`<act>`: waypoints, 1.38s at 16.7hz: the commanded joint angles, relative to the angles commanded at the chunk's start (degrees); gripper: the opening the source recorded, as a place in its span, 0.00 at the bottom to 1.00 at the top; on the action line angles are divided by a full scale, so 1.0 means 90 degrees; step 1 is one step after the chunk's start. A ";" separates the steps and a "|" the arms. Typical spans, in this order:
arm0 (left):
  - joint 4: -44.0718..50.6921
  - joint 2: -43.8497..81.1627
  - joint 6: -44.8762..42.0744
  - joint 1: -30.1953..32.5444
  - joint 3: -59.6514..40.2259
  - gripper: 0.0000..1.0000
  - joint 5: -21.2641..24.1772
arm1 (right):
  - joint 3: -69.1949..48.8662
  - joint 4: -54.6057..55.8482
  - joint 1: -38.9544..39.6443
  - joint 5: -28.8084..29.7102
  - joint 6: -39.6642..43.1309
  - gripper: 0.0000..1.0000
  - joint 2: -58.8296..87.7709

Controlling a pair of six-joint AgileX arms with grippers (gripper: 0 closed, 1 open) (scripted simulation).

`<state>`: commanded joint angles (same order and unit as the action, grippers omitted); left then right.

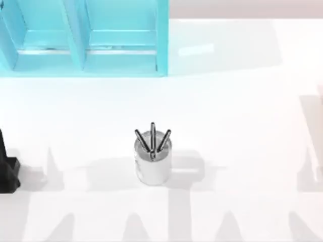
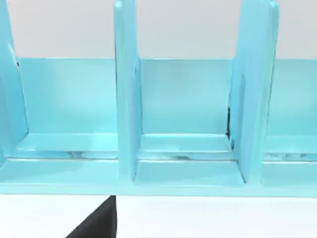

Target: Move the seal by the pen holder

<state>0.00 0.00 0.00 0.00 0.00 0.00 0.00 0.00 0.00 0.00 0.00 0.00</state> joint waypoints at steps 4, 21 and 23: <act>0.0200 0.0209 -0.0017 -0.0023 -0.0207 1.00 -0.0010 | 0.0000 0.0000 0.0000 0.0000 0.0000 1.00 0.0000; 0.6867 0.8877 -0.0522 -0.0417 -0.7145 1.00 0.0014 | 0.0000 0.0000 0.0000 0.0000 0.0000 1.00 0.0000; 0.7432 0.9640 -0.0571 -0.0452 -0.7798 1.00 0.0011 | 0.0000 0.0000 0.0000 0.0000 0.0000 1.00 0.0000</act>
<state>66.89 86.76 -5.14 -4.06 -70.18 0.10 0.00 0.00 0.00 0.00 0.00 0.00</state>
